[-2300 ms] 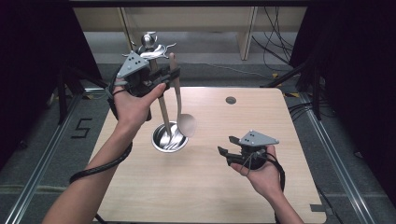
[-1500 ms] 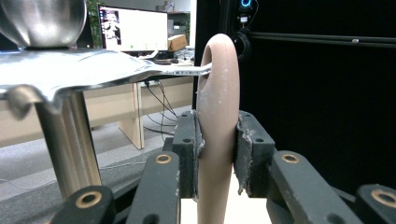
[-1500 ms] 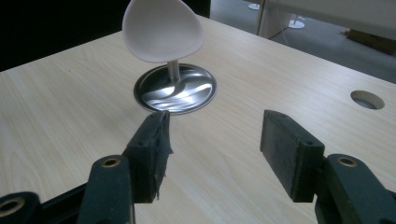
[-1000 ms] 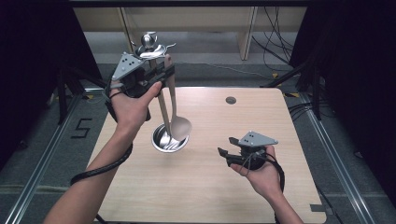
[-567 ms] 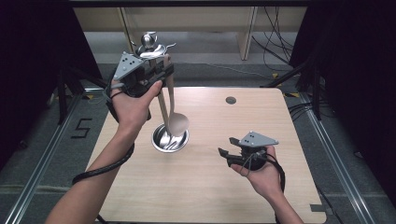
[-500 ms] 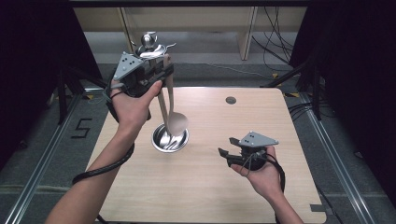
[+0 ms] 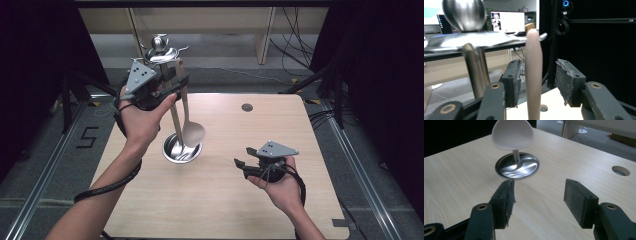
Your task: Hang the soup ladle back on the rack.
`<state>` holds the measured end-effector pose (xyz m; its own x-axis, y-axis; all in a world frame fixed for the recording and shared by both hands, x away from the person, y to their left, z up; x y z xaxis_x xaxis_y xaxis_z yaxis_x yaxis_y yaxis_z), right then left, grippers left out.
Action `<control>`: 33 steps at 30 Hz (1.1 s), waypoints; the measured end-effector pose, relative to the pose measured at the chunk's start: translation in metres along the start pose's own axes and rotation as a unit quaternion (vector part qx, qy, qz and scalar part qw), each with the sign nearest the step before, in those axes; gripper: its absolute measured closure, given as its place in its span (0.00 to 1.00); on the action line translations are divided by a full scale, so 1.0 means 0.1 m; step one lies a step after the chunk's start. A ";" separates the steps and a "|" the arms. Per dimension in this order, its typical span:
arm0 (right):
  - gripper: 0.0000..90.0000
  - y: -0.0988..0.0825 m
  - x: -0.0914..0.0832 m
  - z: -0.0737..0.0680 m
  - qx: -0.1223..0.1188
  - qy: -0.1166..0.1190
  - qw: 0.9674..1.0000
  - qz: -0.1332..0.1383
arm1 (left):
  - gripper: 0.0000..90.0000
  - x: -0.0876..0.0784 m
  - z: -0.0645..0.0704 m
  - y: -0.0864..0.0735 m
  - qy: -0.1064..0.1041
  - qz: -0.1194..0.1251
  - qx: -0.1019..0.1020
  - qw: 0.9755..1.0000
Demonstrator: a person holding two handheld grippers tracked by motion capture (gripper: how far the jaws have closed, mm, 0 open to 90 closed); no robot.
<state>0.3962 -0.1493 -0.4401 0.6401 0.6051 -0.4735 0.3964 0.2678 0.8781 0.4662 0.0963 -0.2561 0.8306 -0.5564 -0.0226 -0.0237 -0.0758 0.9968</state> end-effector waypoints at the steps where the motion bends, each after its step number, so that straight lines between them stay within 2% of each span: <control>1: 0.46 -0.01 -0.01 -0.01 0.012 0.002 1.000 -0.002 | 0.57 -0.02 0.02 -0.03 -0.002 -0.005 0.008 1.000; 4: 0.46 -0.01 -0.01 0.00 0.008 0.001 1.000 -0.002 | 0.54 -0.04 0.02 -0.07 0.000 -0.008 0.013 1.000; 5: 0.46 -0.01 -0.02 -0.01 0.018 -0.002 1.000 0.002 | 0.54 -0.06 0.02 -0.09 -0.001 -0.009 0.013 1.000; 7: 0.46 -0.02 -0.03 0.01 0.018 -0.004 1.000 0.001 | 0.52 -0.10 0.02 -0.13 -0.001 -0.014 0.016 1.000; 11: 0.45 -0.04 -0.04 0.04 0.020 0.001 1.000 -0.002 | 0.50 -0.19 0.03 -0.25 -0.009 -0.026 0.019 0.999; 13: 0.45 -0.05 -0.06 0.06 0.018 -0.003 1.000 -0.005 | 0.49 -0.25 0.04 -0.32 -0.014 -0.033 0.022 0.999; 14: 0.44 -0.06 -0.07 0.05 0.027 -0.005 1.000 -0.006 | 0.49 -0.27 0.04 -0.36 -0.016 -0.036 0.022 0.999; 15: 0.44 -0.06 -0.07 0.08 0.015 -0.006 1.000 -0.001 | 0.49 -0.30 0.04 -0.40 -0.017 -0.041 0.025 0.999; 16: 0.44 -0.06 -0.07 0.08 0.015 -0.006 1.000 -0.001 | 0.49 -0.33 0.04 -0.44 -0.019 -0.044 0.024 0.999; 17: 0.44 -0.07 -0.08 0.07 0.033 -0.008 0.999 -0.001 | 0.49 -0.36 0.04 -0.49 -0.020 -0.048 0.024 0.998; 18: 0.44 -0.08 -0.10 0.10 0.021 -0.007 1.000 -0.007 | 0.48 -0.39 0.03 -0.53 -0.021 -0.053 0.026 0.998; 19: 0.44 -0.08 -0.11 0.10 0.026 -0.007 1.000 -0.008 | 0.48 -0.42 0.03 -0.58 -0.023 -0.057 0.026 0.998; 21: 0.44 -0.09 -0.12 0.13 0.010 -0.010 1.000 -0.002 | 0.47 -0.48 0.03 -0.68 -0.025 -0.068 0.027 0.997; 22: 0.44 -0.11 -0.14 0.12 0.023 -0.007 1.000 -0.009 | 0.47 -0.52 0.02 -0.75 -0.024 -0.074 0.028 0.997; 25: 0.44 -0.17 -0.19 0.17 0.027 -0.014 0.999 -0.014 | 0.46 -0.59 0.01 -0.89 -0.028 -0.086 0.032 0.995; 26: 0.44 -0.17 -0.19 0.17 0.027 -0.014 0.999 -0.014 | 0.46 -0.60 0.00 -0.93 -0.032 -0.084 0.041 0.995; 27: 0.44 -0.18 -0.20 0.17 0.039 -0.018 0.999 -0.013 | 0.46 -0.64 0.00 -0.98 -0.031 -0.093 0.028 0.995; 28: 0.44 -0.19 -0.21 0.18 0.040 -0.018 0.999 -0.008 | 0.46 -0.66 -0.03 -1.01 -0.034 -0.087 0.042 0.995; 29: 0.44 -0.20 -0.23 0.21 0.031 -0.019 0.999 -0.013 | 0.45 -0.71 -0.02 -1.08 -0.031 -0.098 0.029 0.994; 30: 0.43 -0.22 -0.25 0.20 0.048 -0.019 0.998 -0.019 | 0.45 -0.73 -0.05 -1.12 -0.033 -0.093 0.045 0.994; 31: 0.43 -0.24 -0.27 0.25 0.035 -0.022 0.999 -0.019 | 0.45 -0.80 -0.07 -1.24 -0.034 -0.103 0.046 0.993; 32: 0.43 -0.24 -0.27 0.25 0.035 -0.022 0.999 -0.019 | 0.45 -0.80 -0.07 -1.24 -0.034 -0.103 0.046 0.993; 33: 0.43 -0.28 -0.28 0.25 0.055 -0.020 0.998 -0.027 | 0.44 -0.83 -0.08 -1.32 -0.034 -0.107 0.047 0.993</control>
<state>0.3833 -0.1924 -0.4526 0.6403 0.5615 -0.5241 0.4994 0.2141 0.8395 0.4052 0.1594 -0.3849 0.7825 -0.5741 -0.2412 0.0947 -0.2730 0.9573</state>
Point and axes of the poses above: each handheld gripper's, and its own axes: x roughly forward along the jaws, y roughly out of its top, z roughly to its right, the point moved 6 cm from there along x, roughly forward along the jaws, and after that the axes turned 5 degrees about x, right-handed, at the moved point
